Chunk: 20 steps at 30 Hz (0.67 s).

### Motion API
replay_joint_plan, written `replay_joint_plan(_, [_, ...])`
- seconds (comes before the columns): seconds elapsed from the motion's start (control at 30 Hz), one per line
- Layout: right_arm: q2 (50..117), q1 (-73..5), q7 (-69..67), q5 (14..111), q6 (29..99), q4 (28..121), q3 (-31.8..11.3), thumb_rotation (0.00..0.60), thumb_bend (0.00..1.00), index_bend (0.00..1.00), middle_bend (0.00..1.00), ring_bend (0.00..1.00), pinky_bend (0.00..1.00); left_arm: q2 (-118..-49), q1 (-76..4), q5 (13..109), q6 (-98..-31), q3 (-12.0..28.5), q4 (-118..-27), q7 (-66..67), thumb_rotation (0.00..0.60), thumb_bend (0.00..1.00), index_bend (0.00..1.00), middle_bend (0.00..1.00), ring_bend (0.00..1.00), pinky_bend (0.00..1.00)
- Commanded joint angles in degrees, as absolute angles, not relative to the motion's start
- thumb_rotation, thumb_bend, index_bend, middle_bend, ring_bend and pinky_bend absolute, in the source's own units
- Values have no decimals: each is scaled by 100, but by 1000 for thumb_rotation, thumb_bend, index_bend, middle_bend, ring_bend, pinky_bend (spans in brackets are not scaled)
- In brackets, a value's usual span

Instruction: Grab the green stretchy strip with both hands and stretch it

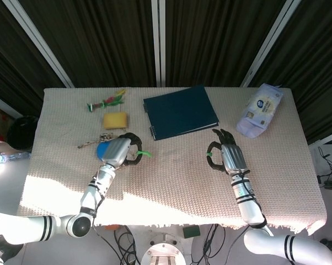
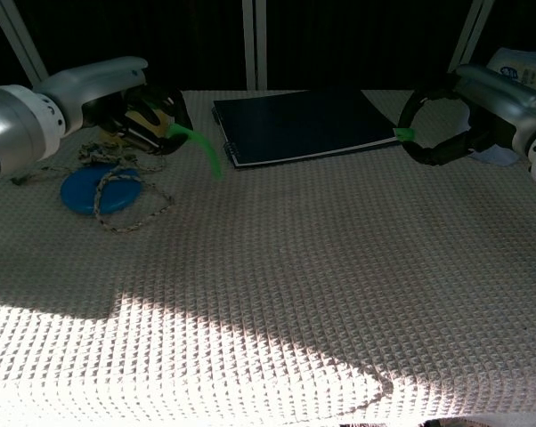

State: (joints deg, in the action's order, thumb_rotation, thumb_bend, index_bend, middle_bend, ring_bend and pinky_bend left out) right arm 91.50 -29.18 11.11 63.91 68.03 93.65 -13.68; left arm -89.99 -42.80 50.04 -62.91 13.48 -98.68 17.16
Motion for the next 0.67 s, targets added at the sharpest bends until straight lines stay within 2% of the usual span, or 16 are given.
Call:
replay_joint_plan(0.03, [9081, -2918, 1180, 6355, 6752, 9407, -1334, 600, 305, 10, 0, 0, 0, -9007, -4258, 5010, -6308, 1341, -9861, 1710, 581, 418, 593, 337, 198, 231])
replay_joint_plan(0.17, [9001, -2883, 1163, 6365, 6763, 9495, -1316, 600, 271, 0, 0, 0, 0, -8997, -4219, 4995, -6334, 1334, -9888, 1710, 582, 418, 593, 337, 198, 231])
replay_joint_plan(0.67, [8975, -2681, 666, 6589, 6822, 9385, -1181, 600, 268, 0, 0, 0, 0, -9213, -4024, 5188, -6361, 1167, -9493, 1543, 581, 418, 590, 337, 198, 231])
